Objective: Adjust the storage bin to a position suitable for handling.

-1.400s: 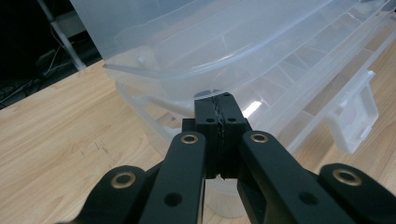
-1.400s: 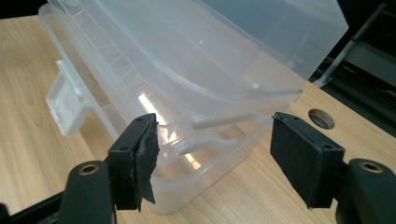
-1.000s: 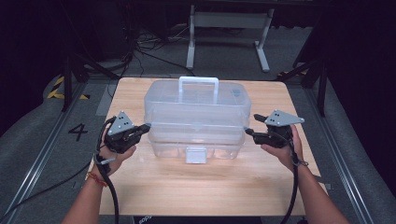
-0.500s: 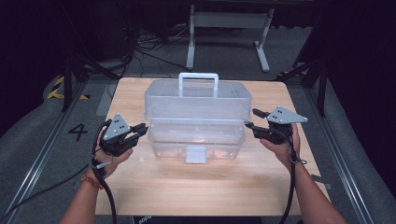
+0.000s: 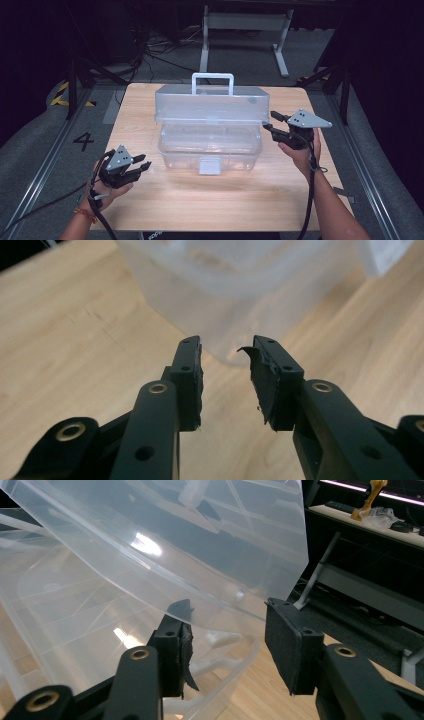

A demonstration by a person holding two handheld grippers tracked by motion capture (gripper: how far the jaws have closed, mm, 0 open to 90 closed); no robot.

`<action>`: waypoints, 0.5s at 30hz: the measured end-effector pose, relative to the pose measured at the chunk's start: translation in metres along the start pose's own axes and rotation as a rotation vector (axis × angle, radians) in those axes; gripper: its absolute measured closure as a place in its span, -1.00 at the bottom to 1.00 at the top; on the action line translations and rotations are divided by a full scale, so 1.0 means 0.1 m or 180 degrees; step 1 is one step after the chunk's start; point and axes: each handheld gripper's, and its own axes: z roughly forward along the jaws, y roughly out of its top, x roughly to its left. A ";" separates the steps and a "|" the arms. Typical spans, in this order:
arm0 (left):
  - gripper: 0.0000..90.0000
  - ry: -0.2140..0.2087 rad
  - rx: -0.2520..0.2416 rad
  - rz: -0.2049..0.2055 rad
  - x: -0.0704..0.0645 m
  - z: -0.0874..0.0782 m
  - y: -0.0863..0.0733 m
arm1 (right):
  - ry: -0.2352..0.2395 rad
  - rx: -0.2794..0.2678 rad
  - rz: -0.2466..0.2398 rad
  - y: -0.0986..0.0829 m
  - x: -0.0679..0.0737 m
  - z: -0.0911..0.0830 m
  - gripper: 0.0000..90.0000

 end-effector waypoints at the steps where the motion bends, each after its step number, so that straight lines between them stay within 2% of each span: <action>1: 0.43 0.0005 0.0040 -0.0019 -0.01 0.01 -0.05 | 0.0000 0.0000 0.0000 0.00 0.00 0.00 0.21; 7: 0.26 -0.0072 0.0208 -0.0163 -0.03 0.06 -0.34 | -0.0096 -0.0080 0.0016 0.07 -0.02 0.03 0.26; 9: 0.21 -0.0044 0.0292 -0.0181 -0.04 0.08 -0.42 | -0.0109 -0.0104 0.0048 0.09 -0.03 0.04 0.27; 15: 0.07 -0.0131 0.0379 -0.0251 -0.04 0.15 -0.52 | -0.0128 -0.0146 0.0096 0.11 -0.05 0.07 0.30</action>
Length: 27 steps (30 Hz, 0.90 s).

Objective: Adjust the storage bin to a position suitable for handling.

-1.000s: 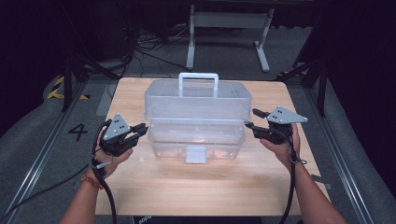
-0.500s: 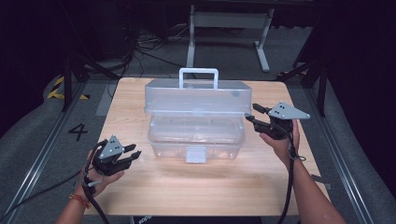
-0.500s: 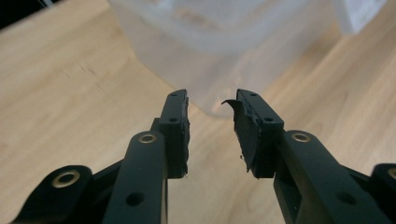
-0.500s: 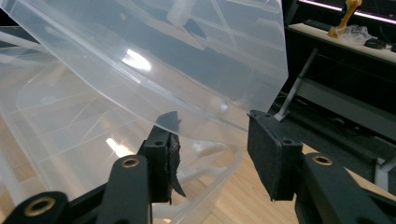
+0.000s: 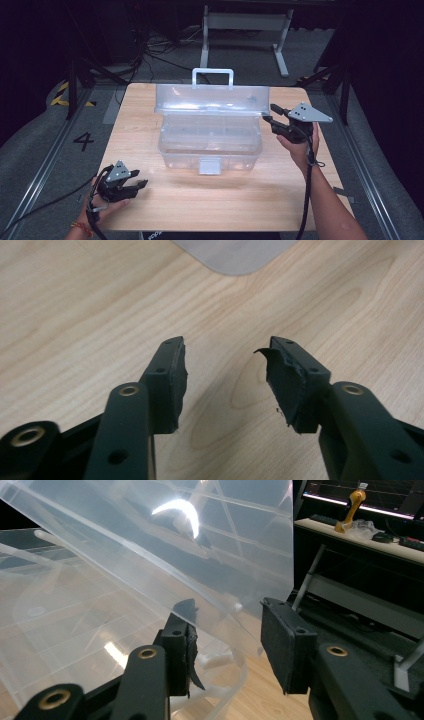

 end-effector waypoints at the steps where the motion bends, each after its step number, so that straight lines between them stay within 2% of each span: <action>1: 0.04 -0.0031 0.0044 0.0019 0.01 0.03 -0.02 | -0.0023 0.0003 -0.0032 0.02 0.00 0.01 0.31; 2: 0.03 -0.0074 0.0044 -0.0051 0.01 0.04 -0.03 | -0.0034 0.0005 -0.0044 0.03 0.00 0.01 0.32; 4: 0.02 -0.0084 0.0046 -0.0043 0.02 0.05 -0.04 | -0.0036 -0.0002 -0.0048 0.04 -0.01 0.01 0.33; 8: -0.05 -0.0108 0.0038 -0.0107 0.04 0.08 -0.06 | -0.0045 -0.0045 -0.0035 0.07 -0.02 0.04 0.39; 15: -0.16 -0.0128 -0.0079 -0.0096 0.03 0.09 -0.10 | -0.0103 -0.0072 -0.0019 0.12 -0.01 0.09 0.51; 18: -0.22 -0.0077 -0.0062 -0.0014 0.02 0.10 -0.09 | -0.0182 -0.0088 -0.0021 0.14 0.00 0.11 0.53; 27: -0.28 -0.0076 -0.0036 -0.0029 0.02 0.11 -0.09 | -0.0216 -0.0116 0.0049 0.18 -0.03 0.14 0.56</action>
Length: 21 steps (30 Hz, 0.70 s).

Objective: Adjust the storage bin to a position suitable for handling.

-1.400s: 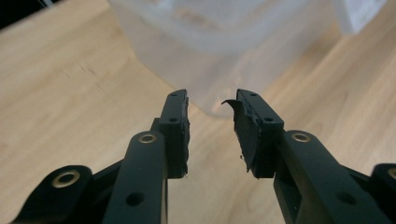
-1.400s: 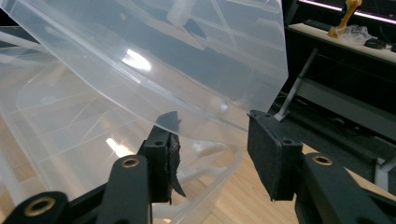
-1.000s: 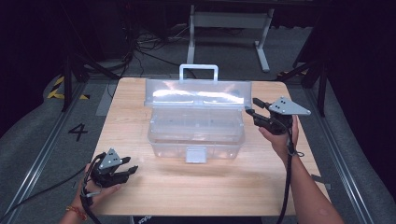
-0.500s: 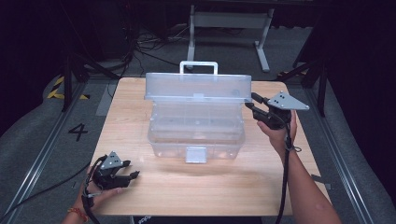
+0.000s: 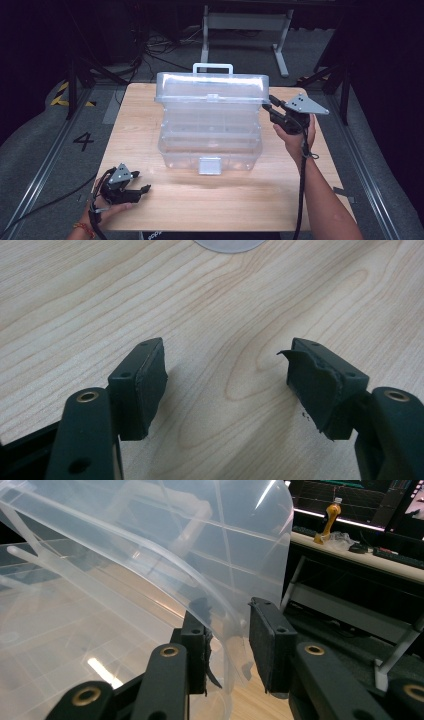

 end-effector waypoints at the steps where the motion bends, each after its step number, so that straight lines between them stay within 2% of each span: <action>1: -0.27 -0.0005 -0.0005 -0.0013 0.00 0.00 0.00 | -0.0002 -0.0011 0.0013 0.00 0.00 0.01 0.56; 10: -0.25 -0.0004 -0.0016 -0.0045 0.02 0.01 0.01 | -0.0126 -0.0038 -0.0015 0.07 -0.04 0.05 0.74; 14: -0.25 -0.0001 -0.0024 -0.0047 0.02 0.02 0.01 | -0.0136 -0.0033 0.0065 0.11 -0.08 0.09 0.78; 15: -0.25 0.0006 -0.0017 -0.0015 0.03 0.02 0.01 | -0.0144 -0.0030 0.0083 0.12 -0.09 0.10 0.80; 18: -0.25 -0.0010 -0.0018 -0.0020 0.03 0.02 0.01 | -0.0236 -0.0016 0.0033 0.15 -0.11 0.16 0.84; 21: -0.26 -0.0003 -0.0016 -0.0015 0.03 0.02 0.01 | -0.0255 -0.0005 0.0031 0.17 -0.13 0.19 0.85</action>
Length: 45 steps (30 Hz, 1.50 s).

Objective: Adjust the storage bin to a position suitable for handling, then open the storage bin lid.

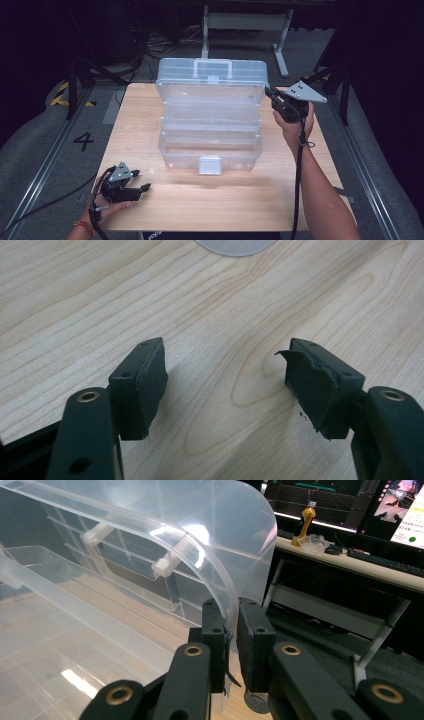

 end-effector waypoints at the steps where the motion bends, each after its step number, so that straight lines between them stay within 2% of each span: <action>1: -0.26 -0.0002 0.0000 0.0004 0.00 0.00 0.00 | -0.0007 0.0011 0.0016 0.01 -0.01 0.02 0.86; 8: -0.26 -0.0024 0.0002 -0.0035 -0.01 0.01 0.00 | -0.0010 0.0055 0.0066 0.07 -0.07 0.11 0.88; 11: -0.27 0.0002 0.0009 0.0010 0.00 0.01 0.01 | -0.0012 0.0070 0.0071 0.09 -0.08 0.13 0.88; 16: -0.27 0.0010 0.0007 0.0006 -0.01 0.01 0.01 | -0.0010 0.0096 0.0066 0.11 -0.11 0.17 0.88; 29: -0.28 0.0028 0.0010 0.0022 0.00 0.01 0.01 | 0.0028 0.0182 0.0174 0.19 -0.21 0.32 0.88; 31: -0.28 0.0021 0.0008 -0.0012 -0.01 0.01 0.01 | 0.0025 0.0203 0.0159 0.20 -0.21 0.33 0.88; 45: -0.28 0.0043 0.0014 -0.0017 -0.02 0.00 0.00 | 0.0057 0.0227 0.0187 0.22 -0.26 0.38 0.88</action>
